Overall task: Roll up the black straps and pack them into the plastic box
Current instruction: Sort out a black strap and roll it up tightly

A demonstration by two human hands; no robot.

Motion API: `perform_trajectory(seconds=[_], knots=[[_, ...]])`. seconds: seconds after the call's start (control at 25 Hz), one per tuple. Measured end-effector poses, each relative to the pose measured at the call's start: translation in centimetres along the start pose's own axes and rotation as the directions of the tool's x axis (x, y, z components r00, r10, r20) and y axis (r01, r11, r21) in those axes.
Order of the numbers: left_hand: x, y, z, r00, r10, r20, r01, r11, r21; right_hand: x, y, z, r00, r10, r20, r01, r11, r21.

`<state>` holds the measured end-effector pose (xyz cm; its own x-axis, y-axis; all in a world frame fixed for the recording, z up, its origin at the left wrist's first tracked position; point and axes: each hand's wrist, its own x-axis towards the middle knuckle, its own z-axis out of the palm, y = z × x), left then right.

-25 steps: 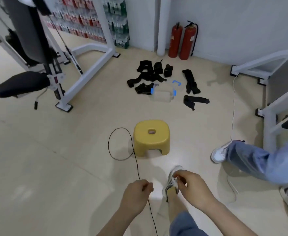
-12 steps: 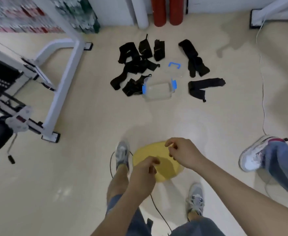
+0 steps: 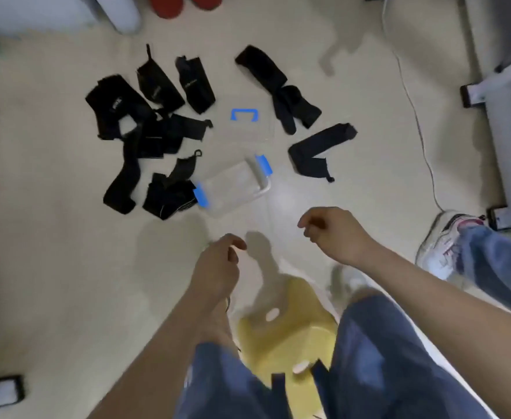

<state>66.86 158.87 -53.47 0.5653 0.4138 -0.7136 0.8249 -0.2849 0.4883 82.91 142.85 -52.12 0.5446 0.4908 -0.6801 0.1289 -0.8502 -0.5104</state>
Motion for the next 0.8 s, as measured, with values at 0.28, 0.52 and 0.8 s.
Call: perform_trajectory(seconds=[0.28,0.52,0.8], knots=[[12.5,2.1,0.9,0.967,-0.216,0.134,0.226,0.972,-0.068,13.5,0.7,-5.1,0.99,0.138,-0.007,-0.136,0.981,0.14],[22.0,2.1,-0.3,0.947,-0.316,0.048,0.32,0.938,-0.135,24.4,4.1,-7.6,0.975,0.206,0.08,-0.205,0.978,-0.024],[33.3,-3.5,-3.4,0.938,-0.299,-0.177,0.252,0.936,-0.245,38.1,-0.5,-5.2,0.975,0.034,0.218,0.051,0.927,-0.372]])
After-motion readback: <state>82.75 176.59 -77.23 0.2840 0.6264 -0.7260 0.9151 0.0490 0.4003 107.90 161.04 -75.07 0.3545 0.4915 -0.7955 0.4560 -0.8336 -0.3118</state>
